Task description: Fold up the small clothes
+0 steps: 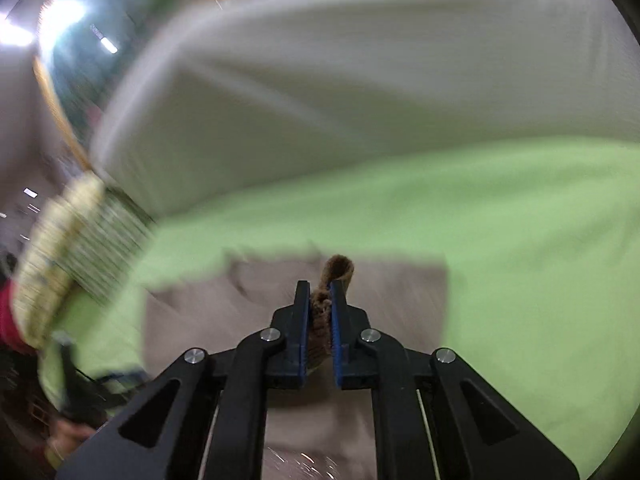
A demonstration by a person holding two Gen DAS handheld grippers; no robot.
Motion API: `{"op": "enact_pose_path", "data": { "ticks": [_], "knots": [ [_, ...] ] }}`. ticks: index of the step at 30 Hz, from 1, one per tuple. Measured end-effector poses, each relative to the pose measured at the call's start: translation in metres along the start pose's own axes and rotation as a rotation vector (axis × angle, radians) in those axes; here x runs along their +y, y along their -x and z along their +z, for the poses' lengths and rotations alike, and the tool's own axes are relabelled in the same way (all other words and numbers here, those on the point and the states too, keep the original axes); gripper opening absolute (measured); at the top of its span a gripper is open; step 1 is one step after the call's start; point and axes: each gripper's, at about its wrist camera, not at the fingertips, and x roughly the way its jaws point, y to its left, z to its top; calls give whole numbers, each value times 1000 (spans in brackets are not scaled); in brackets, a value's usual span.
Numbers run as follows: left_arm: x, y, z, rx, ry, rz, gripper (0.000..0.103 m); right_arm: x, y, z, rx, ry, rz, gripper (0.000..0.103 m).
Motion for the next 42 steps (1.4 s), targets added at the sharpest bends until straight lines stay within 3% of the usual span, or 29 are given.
{"op": "enact_pose_path", "data": {
  "ticks": [2, 4, 6, 10, 13, 15, 17, 19, 21, 24, 26, 28, 29, 32, 33, 34, 35, 36, 38, 42],
  "knots": [
    [12, 1, -6, -2, 51, -55, 66, -8, -11, -6, 65, 21, -83, 11],
    [17, 11, -8, -8, 67, -41, 64, -33, -30, -29, 209, -27, -193, 13],
    [22, 26, -7, -36, 73, -39, 64, -49, -33, -52, 297, -46, -296, 13],
    [32, 50, 7, -74, 132, -93, 67, -63, -10, -72, 275, -112, -327, 13],
    [34, 52, 27, -77, 180, -113, 71, -57, -4, -66, 241, -108, -289, 14],
    [35, 45, 41, -59, 225, -127, 76, -48, -7, -60, 230, -90, -284, 21],
    [31, 37, 52, -51, 242, -151, 78, -37, -12, -52, 210, -68, -266, 56],
    [21, 23, 61, -12, 231, -139, 79, -23, -22, -49, 183, -29, -246, 69],
    [6, 6, 67, 26, 202, -128, 79, -13, -32, -50, 188, -1, -259, 69],
    [-1, -17, 71, 56, 175, -31, 80, -7, -42, -53, 203, 21, -271, 69],
    [4, -27, 71, 64, 196, -61, 81, -9, -47, -54, 215, 29, -301, 69],
    [8, -33, 69, 47, 188, -92, 67, -17, -53, -54, 220, 24, -355, 71],
    [7, -36, 68, 44, 167, -139, 39, -22, -57, -54, 229, 17, -367, 73],
    [11, -35, 67, 16, 167, -192, 21, -37, -80, -62, 331, -37, -349, 73],
    [22, -29, 69, -13, 197, -243, 19, -37, -86, -65, 347, -43, -315, 69],
    [30, -25, 70, -37, 217, -270, 18, -33, -88, -65, 343, -33, -288, 43],
    [40, -20, 70, -64, 231, -297, 18, -28, -88, -63, 330, -19, -282, 40],
    [48, -19, 68, -81, 235, -316, 18, -22, -84, -58, 293, -11, -274, 40],
    [53, -32, 61, -38, 199, -292, 18, -16, -77, -54, 235, -5, -270, 42],
    [38, -34, 52, -54, 107, -218, 22, -20, -97, -74, 335, 63, -348, 45]
  ]
}}
